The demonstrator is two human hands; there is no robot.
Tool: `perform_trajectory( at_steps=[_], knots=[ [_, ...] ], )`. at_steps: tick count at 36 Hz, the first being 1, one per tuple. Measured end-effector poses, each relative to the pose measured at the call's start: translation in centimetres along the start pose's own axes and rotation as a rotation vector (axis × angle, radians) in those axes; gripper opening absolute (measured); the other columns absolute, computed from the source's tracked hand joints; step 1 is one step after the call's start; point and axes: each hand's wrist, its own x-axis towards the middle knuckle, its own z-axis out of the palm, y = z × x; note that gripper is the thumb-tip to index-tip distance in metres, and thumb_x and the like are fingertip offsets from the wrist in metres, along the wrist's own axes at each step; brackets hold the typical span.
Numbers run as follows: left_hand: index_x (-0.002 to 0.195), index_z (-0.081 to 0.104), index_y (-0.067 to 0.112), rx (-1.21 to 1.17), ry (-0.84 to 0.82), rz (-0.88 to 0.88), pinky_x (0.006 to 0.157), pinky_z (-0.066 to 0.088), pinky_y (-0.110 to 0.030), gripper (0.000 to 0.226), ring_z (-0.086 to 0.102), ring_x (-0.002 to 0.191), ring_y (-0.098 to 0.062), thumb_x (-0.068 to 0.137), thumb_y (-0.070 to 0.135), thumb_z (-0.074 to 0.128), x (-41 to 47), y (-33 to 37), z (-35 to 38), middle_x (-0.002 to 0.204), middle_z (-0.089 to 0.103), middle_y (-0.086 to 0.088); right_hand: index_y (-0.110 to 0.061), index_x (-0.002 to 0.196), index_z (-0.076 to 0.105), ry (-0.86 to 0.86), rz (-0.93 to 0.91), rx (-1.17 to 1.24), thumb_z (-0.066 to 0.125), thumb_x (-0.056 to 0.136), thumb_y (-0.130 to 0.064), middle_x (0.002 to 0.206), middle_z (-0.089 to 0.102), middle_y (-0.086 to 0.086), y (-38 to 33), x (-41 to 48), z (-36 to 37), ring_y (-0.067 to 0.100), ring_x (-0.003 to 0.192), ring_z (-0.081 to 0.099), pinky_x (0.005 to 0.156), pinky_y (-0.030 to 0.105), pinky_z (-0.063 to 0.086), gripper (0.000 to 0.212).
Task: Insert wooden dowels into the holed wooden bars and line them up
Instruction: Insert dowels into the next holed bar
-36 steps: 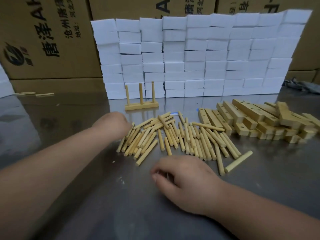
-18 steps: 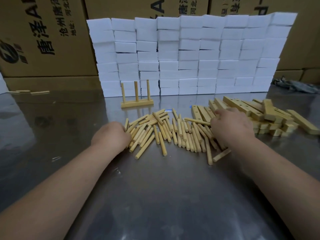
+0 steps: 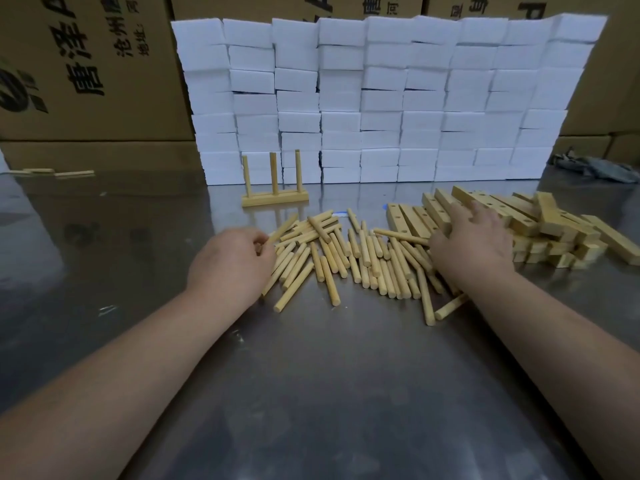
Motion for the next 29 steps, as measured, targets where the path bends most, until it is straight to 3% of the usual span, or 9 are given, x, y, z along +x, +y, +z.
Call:
perform_trajectory(
  at_steps=[3, 6, 8, 12, 15, 18, 21, 25, 29],
  knots=[
    [0.109, 0.064, 0.022, -0.011, -0.037, 0.027, 0.070, 0.039, -0.028, 0.027, 0.049, 0.085, -0.015, 0.090, 0.031, 0.047, -0.16, 0.14, 0.11, 0.095, 0.055, 0.006, -0.019, 0.143, 0.031, -0.080, -0.022, -0.032, 0.037, 0.094, -0.029, 0.154, 0.020, 0.003, 0.17, 0.17, 0.24, 0.024, 0.143, 0.011, 0.114, 0.052, 0.007, 0.051],
    [0.111, 0.063, 0.022, -0.022, -0.050, 0.036, 0.070, 0.038, -0.028, 0.028, 0.049, 0.086, -0.015, 0.090, 0.031, 0.047, -0.15, 0.16, 0.07, 0.094, 0.053, 0.006, -0.015, 0.129, 0.050, 0.015, -0.006, -0.048, 0.037, 0.091, -0.029, 0.133, 0.045, 0.009, 0.03, 0.11, -0.06, 0.029, 0.126, 0.038, 0.110, 0.052, 0.023, 0.042],
    [0.111, 0.064, 0.023, -0.025, -0.046, 0.032, 0.069, 0.037, -0.028, 0.028, 0.049, 0.085, -0.015, 0.090, 0.032, 0.047, -0.15, 0.12, 0.03, 0.093, 0.052, 0.007, -0.013, 0.127, 0.052, 0.091, 0.002, -0.069, 0.039, 0.090, -0.029, 0.123, 0.051, 0.013, -0.08, -0.08, -0.24, 0.032, 0.115, 0.045, 0.103, 0.049, 0.032, 0.042],
    [0.110, 0.064, 0.023, -0.042, -0.037, 0.036, 0.067, 0.035, -0.027, 0.027, 0.048, 0.084, -0.013, 0.090, 0.031, 0.048, -0.17, 0.16, 0.07, 0.092, 0.053, 0.007, -0.014, 0.139, 0.039, 0.126, 0.002, -0.022, 0.043, 0.091, -0.027, 0.141, 0.038, 0.014, -0.06, -0.16, -0.12, 0.032, 0.131, 0.031, 0.110, 0.048, 0.021, 0.050],
    [0.109, 0.064, 0.024, -0.072, -0.051, 0.050, 0.067, 0.034, -0.026, 0.026, 0.047, 0.083, -0.011, 0.090, 0.030, 0.048, -0.32, 0.29, 0.18, 0.091, 0.052, 0.009, -0.020, 0.143, 0.034, -0.028, -0.039, -0.057, 0.039, 0.094, -0.028, 0.154, 0.021, 0.004, -0.09, -0.03, 0.11, 0.025, 0.143, 0.011, 0.114, 0.050, 0.005, 0.050],
    [0.108, 0.065, 0.024, -0.085, -0.057, 0.071, 0.068, 0.034, -0.026, 0.025, 0.047, 0.082, -0.011, 0.090, 0.028, 0.048, -0.42, 0.41, 0.22, 0.090, 0.052, 0.009, -0.018, 0.129, 0.054, -0.015, -0.033, -0.098, 0.035, 0.092, -0.028, 0.140, 0.042, 0.005, -0.01, 0.11, 0.01, 0.027, 0.132, 0.032, 0.111, 0.050, 0.019, 0.042],
    [0.107, 0.065, 0.024, -0.093, -0.051, 0.072, 0.068, 0.033, -0.026, 0.024, 0.047, 0.083, -0.011, 0.091, 0.028, 0.048, -0.40, 0.35, 0.18, 0.090, 0.052, 0.009, -0.016, 0.119, 0.060, 0.142, 0.002, -0.100, 0.039, 0.092, -0.029, 0.115, 0.053, 0.009, -0.10, -0.03, -0.35, 0.031, 0.109, 0.044, 0.090, 0.043, 0.035, 0.037],
    [0.105, 0.066, 0.023, -0.096, -0.033, 0.088, 0.067, 0.033, -0.025, 0.023, 0.047, 0.083, -0.010, 0.091, 0.027, 0.048, -0.42, 0.31, 0.11, 0.090, 0.053, 0.009, -0.016, 0.127, 0.052, 0.222, 0.041, -0.027, 0.045, 0.091, -0.025, 0.124, 0.050, 0.013, -0.12, -0.11, -0.24, 0.033, 0.117, 0.041, 0.092, 0.045, 0.034, 0.037],
    [0.104, 0.066, 0.022, -0.103, -0.019, 0.113, 0.068, 0.032, -0.024, 0.023, 0.045, 0.081, -0.009, 0.091, 0.027, 0.048, -0.45, 0.37, 0.07, 0.090, 0.051, 0.010, -0.015, 0.135, 0.042, 0.128, 0.075, 0.005, 0.048, 0.090, -0.021, 0.137, 0.041, 0.014, 0.13, 0.04, 0.10, 0.034, 0.122, 0.040, 0.097, 0.047, 0.034, 0.046]
  ],
)
